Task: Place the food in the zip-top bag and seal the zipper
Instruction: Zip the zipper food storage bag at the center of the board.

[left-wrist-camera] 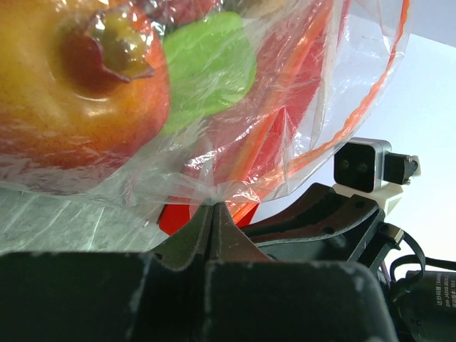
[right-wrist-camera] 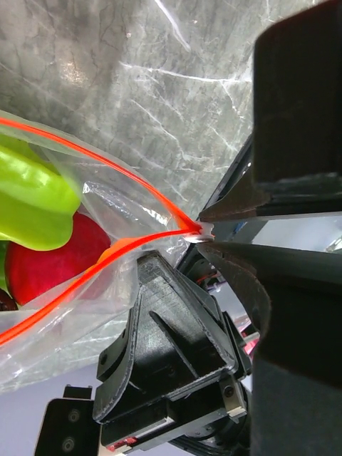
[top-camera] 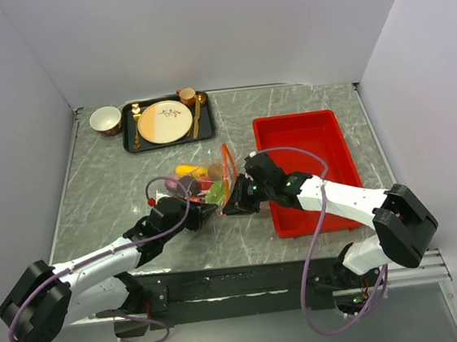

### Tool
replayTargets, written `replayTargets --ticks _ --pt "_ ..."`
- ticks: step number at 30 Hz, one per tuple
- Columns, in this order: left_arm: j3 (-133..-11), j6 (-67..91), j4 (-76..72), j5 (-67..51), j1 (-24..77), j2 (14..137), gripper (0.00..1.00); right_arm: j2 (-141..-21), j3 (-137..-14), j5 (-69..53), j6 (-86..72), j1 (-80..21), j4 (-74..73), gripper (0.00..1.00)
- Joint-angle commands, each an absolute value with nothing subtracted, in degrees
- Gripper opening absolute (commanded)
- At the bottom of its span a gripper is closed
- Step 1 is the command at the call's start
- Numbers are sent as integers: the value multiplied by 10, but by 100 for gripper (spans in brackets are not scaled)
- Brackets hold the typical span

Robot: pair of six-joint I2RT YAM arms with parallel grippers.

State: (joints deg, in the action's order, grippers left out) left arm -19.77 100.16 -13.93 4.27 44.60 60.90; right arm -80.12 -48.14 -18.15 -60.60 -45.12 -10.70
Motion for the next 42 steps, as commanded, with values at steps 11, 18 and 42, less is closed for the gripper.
replayTargets --ticks 11,18,42 --pt "-213 1004 -187 23 445 616 1 -805 -507 -191 -605 -454 -85 37" --pt "-207 1007 -201 18 446 624 1 -805 -509 -189 -601 -454 -89 24" --pt "-200 1016 -214 8 446 628 1 -805 -501 -181 -604 -451 -89 20"
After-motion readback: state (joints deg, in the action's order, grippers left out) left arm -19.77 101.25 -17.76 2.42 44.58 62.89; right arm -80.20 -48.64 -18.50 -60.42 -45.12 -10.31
